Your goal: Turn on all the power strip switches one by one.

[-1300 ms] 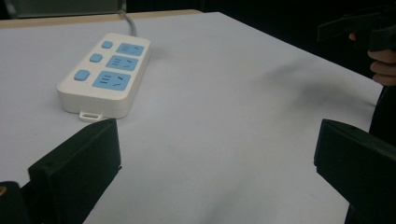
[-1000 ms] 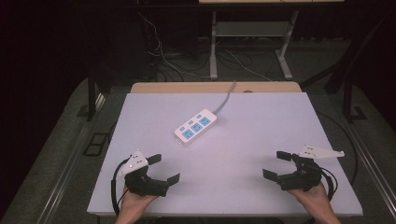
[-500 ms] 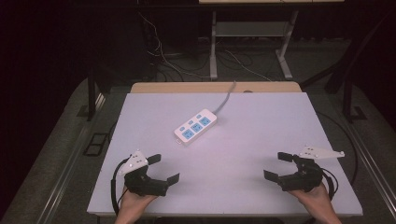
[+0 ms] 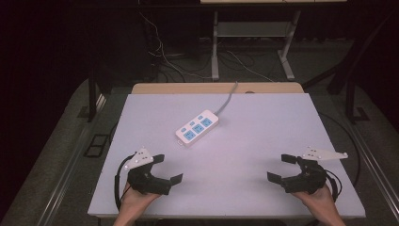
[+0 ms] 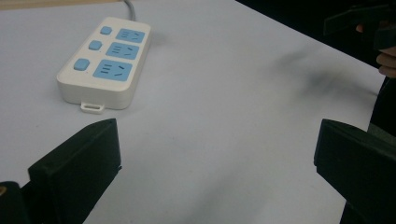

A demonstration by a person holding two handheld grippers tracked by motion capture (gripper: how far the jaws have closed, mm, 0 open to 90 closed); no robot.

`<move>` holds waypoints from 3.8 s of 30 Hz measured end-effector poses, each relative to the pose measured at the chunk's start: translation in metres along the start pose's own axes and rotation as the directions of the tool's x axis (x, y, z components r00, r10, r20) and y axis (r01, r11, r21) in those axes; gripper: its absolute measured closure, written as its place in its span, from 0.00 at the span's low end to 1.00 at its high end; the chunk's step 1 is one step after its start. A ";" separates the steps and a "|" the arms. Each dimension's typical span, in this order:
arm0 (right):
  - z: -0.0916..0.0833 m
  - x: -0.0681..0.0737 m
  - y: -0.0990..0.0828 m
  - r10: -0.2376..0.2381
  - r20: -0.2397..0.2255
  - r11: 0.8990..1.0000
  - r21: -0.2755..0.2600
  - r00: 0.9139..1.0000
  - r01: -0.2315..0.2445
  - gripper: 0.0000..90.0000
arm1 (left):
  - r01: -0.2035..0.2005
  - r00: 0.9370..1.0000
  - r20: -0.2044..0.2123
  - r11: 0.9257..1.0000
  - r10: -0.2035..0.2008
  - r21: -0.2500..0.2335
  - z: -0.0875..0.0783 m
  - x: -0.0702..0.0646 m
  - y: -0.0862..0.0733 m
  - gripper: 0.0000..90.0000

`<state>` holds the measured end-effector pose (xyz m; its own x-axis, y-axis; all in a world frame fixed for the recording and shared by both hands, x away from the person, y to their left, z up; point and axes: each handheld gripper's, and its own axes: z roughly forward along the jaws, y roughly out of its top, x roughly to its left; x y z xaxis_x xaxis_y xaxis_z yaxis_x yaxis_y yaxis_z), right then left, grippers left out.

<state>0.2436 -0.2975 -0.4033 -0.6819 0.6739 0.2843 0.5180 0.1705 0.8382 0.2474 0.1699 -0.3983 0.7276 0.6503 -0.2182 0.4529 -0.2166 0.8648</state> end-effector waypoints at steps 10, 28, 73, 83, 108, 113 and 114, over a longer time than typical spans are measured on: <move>0.000 -0.002 -0.001 0.000 0.002 1.000 0.005 1.000 0.000 0.01 | -0.020 1.000 0.011 0.999 0.020 0.034 0.006 0.005 0.018 0.00; 0.001 -0.001 -0.001 -0.002 0.000 1.000 0.012 1.000 0.002 0.01 | -0.060 0.998 0.030 0.990 0.057 0.126 0.012 0.016 0.052 0.00; 0.003 0.000 -0.001 -0.020 0.005 0.999 0.026 1.000 0.019 0.01 | -0.130 0.991 0.024 0.953 0.129 0.273 0.043 0.052 0.120 0.00; 0.003 -0.001 -0.001 -0.019 0.004 1.000 0.024 1.000 0.019 0.01 | -0.138 0.990 0.023 0.945 0.137 0.298 0.054 0.057 0.130 0.01; 0.001 -0.002 -0.002 -0.019 0.010 0.999 0.028 1.000 0.018 0.01 | -0.088 0.995 -0.009 0.940 0.096 0.331 0.080 0.087 0.134 0.23; 0.002 -0.002 -0.002 -0.022 0.011 0.999 0.029 1.000 0.022 0.01 | -0.074 0.996 -0.028 0.942 0.088 0.328 0.084 0.094 0.132 0.35; 0.002 -0.002 -0.002 -0.022 0.011 0.999 0.029 1.000 0.022 0.01 | -0.074 0.996 -0.030 0.941 0.088 0.329 0.085 0.096 0.132 0.38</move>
<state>0.2448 -0.2984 -0.4069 -0.6871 0.6782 0.2606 0.5181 0.2058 0.8302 0.4206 0.1417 -0.3434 0.7489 0.6504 -0.1270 0.5424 -0.4915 0.6814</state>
